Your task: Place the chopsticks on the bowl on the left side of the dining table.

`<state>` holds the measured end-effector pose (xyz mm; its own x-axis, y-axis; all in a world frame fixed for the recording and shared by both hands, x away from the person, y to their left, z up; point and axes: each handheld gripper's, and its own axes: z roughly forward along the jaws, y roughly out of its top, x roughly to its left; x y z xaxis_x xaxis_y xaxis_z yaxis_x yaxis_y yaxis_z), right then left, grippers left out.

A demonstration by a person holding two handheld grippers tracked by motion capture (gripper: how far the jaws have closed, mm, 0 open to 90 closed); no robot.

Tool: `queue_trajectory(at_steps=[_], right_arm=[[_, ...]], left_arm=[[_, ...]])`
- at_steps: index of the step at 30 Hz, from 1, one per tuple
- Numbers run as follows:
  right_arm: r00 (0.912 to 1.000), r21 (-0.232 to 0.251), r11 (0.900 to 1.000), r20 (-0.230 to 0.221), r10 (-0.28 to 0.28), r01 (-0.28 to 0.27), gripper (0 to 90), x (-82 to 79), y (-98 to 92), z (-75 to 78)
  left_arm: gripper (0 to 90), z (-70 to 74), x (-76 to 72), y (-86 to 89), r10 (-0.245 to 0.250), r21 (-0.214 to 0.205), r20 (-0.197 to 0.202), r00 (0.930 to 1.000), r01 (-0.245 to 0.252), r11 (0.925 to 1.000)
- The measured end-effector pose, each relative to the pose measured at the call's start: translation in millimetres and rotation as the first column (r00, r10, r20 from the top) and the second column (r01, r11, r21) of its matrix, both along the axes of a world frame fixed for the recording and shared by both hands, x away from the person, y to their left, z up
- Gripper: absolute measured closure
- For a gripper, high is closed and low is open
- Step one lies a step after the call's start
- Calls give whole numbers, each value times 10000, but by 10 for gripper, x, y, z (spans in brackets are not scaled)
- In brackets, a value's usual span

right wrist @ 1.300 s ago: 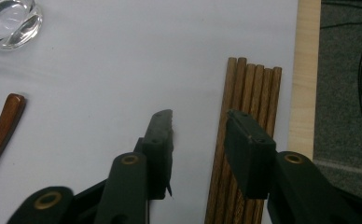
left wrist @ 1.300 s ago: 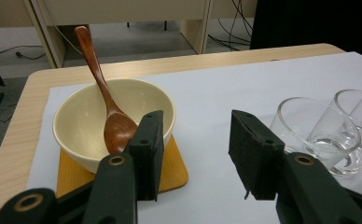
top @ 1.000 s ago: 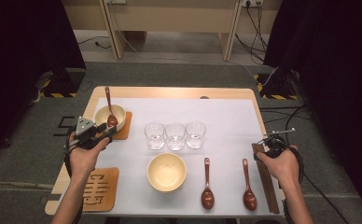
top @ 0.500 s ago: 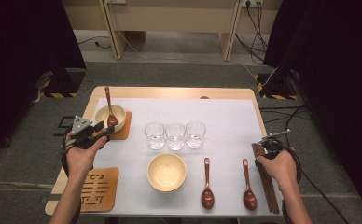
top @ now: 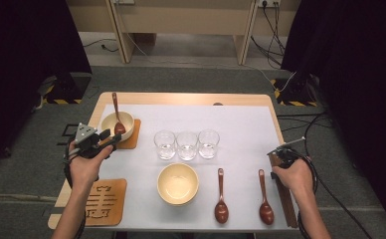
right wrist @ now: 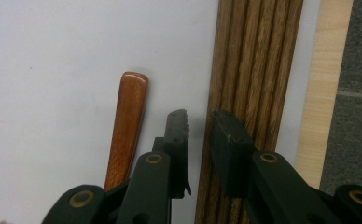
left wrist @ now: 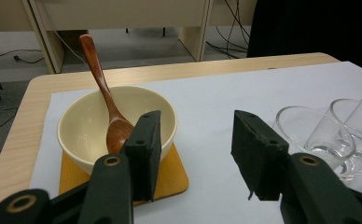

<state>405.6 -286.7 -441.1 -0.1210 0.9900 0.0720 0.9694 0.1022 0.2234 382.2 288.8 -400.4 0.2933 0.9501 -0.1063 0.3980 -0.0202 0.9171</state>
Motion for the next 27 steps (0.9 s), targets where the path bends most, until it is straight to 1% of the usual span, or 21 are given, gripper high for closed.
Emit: queue_trajectory(at_steps=[2, 6, 8, 9, 12, 13, 14, 15, 16, 17, 18, 19, 22, 24, 27], right_arm=[[10000, -161, 9999, -33, -21, 20, 766, 12, 12, -4], [9999, -131, 9999, -99, 20, -22, 770, 27, 29, -20], [9999, -204, 9998, -140, 68, -71, 772, 35, 60, -40], [9996, -248, 9996, -259, 108, -115, 774, 40, 88, -48], [9995, -271, 9995, -290, 158, -166, 775, 45, 109, -45], [9991, -339, 9993, -403, 152, -166, 779, 48, 134, -36], [9991, -339, 9993, -403, 152, -166, 779, 48, 134, -36], [9983, -434, 9988, -546, 193, -217, 779, 52, 150, -27], [9979, -424, 9989, -630, 153, -180, 780, 52, 157, -27], [9979, -424, 9989, -630, 153, -180, 780, 52, 157, -27], [9964, -473, 9987, -835, 125, -165, 779, 53, 166, -21], [9959, -517, 9985, -897, 154, -201, 780, 54, 167, -21], [9953, -564, 9982, -958, 167, -222, 780, 54, 172, -23], [9937, -573, 9982, -1114, 98, -163, 784, 55, 177, -17], [9931, -626, 9978, -1165, 129, -203, 795, 55, 183, -24]], left_arm=[[519, 5, -4, -6, -24, -1, 3, 10000, 24, 10000], [517, 8, -2, -15, -48, -18, 18, 10000, 48, 10000], [516, 5, -1, -14, -59, -25, 5, 10000, 59, 10000], [515, 0, -1, -9, -63, -30, -10, 10000, 63, 10000], [515, -1, -2, -1, -53, -29, -6, 10000, 53, 10000], [514, 1, -2, 3, -59, -42, -10, 10000, 59, 10000], [514, 1, -2, 7, -62, -66, -5, 10000, 62, 10000], [513, 2, -3, 9, -46, -81, 3, 10000, 46, 10000], [512, 4, -5, 12, -36, -79, 14, 10000, 36, 10000], [512, 6, -6, 14, -36, -103, 24, 10000, 36, 9999], [512, 8, -7, 19, -9, -101, 32, 10000, 10, 9999], [512, 9, -7, 21, -10, -97, 33, 10000, 10, 10000], [512, 10, -8, 22, -15, -93, 34, 10000, 15, 10000], [511, 9, -7, 21, -18, -95, 34, 10000, 18, 10000], [512, 8, -7, 17, -29, -94, 30, 10000, 29, 10000]])
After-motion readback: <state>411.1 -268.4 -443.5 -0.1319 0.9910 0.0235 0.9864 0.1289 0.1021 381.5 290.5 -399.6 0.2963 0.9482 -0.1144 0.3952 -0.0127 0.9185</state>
